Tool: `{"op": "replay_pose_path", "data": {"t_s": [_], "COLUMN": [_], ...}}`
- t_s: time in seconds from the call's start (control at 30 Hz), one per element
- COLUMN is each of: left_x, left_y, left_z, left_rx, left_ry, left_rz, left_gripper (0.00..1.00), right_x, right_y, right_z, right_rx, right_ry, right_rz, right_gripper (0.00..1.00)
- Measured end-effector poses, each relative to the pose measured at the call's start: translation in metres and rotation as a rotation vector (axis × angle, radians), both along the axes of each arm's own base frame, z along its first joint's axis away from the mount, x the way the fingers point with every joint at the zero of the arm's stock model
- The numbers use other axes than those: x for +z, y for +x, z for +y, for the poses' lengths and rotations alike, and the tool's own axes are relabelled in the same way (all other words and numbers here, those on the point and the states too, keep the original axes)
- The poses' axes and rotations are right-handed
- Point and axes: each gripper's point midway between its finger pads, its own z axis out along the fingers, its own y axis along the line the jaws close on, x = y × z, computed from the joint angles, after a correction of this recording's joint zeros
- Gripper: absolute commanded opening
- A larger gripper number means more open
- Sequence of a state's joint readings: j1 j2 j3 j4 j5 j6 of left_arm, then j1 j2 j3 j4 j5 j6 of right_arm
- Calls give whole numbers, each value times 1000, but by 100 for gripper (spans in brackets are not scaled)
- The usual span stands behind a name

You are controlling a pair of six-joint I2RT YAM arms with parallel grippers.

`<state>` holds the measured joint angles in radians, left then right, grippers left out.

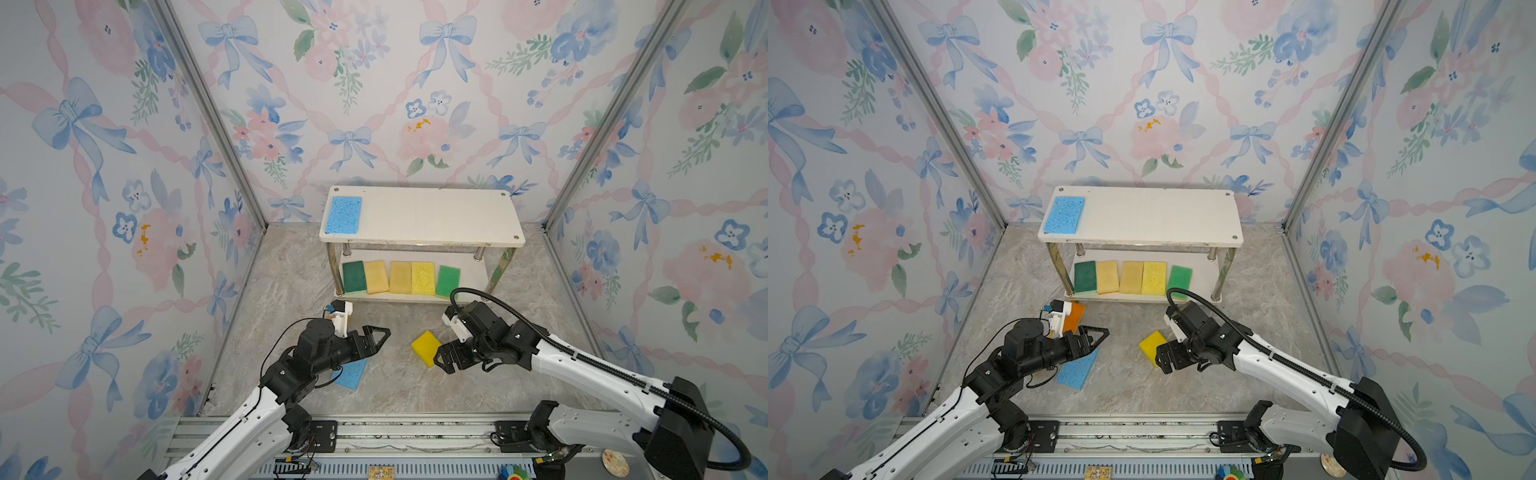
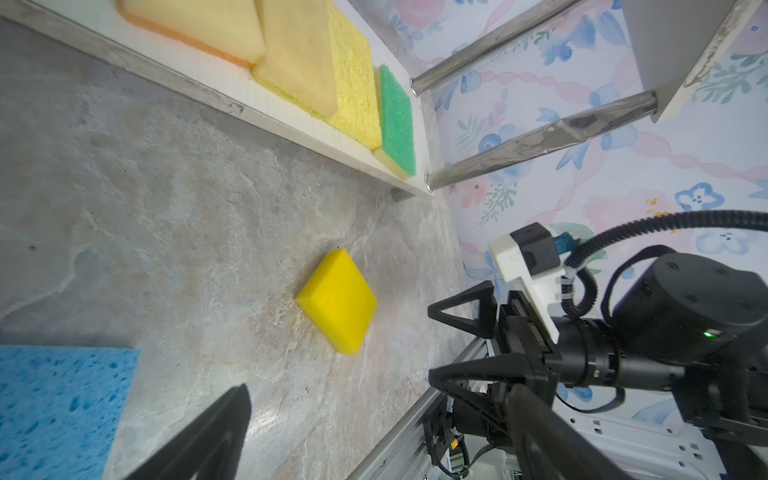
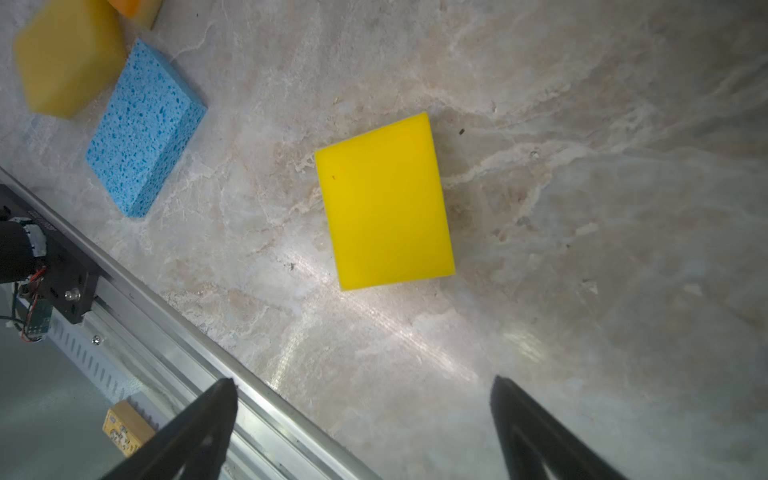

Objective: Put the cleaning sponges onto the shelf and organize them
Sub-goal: 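Grasp the yellow sponge with the right gripper and lift it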

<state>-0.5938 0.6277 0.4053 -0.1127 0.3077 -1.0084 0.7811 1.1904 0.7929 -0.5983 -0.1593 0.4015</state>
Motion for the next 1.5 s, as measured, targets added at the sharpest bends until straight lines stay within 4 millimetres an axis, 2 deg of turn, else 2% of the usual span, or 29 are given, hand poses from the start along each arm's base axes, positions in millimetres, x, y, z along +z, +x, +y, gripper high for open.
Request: {"op": "replay_pose_path", "data": {"t_s": [0.17,0.3,0.5,0.73,0.93,1.27,1.5], "left_x": [10,10,8,4,3,1,-11], "left_y": [-1,0,0,0,0,1,-1], "left_z": [4,4,5,7,7,6,3], "left_rx": [28,30,34,41,44,48,57], "left_ry": [-38,-38,-36,-30,-28,-30,-103], "left_rz": [-30,-31,-30,-26,-26,-12,23], "left_gripper": [98,98,98,98,98,98,98], "right_x": [-11,-22,-44,-60,-74,-77,-66], "right_y": [21,31,36,43,41,39,34], "right_z": [3,10,15,9,5,11,25], "right_rx": [-24,-26,-18,-50,-56,-75,-90], "right_ry": [43,61,56,62,49,104,142], "right_rz": [9,28,68,91,111,89,73], "right_gripper": [87,83,75,66,56,18,15]}}
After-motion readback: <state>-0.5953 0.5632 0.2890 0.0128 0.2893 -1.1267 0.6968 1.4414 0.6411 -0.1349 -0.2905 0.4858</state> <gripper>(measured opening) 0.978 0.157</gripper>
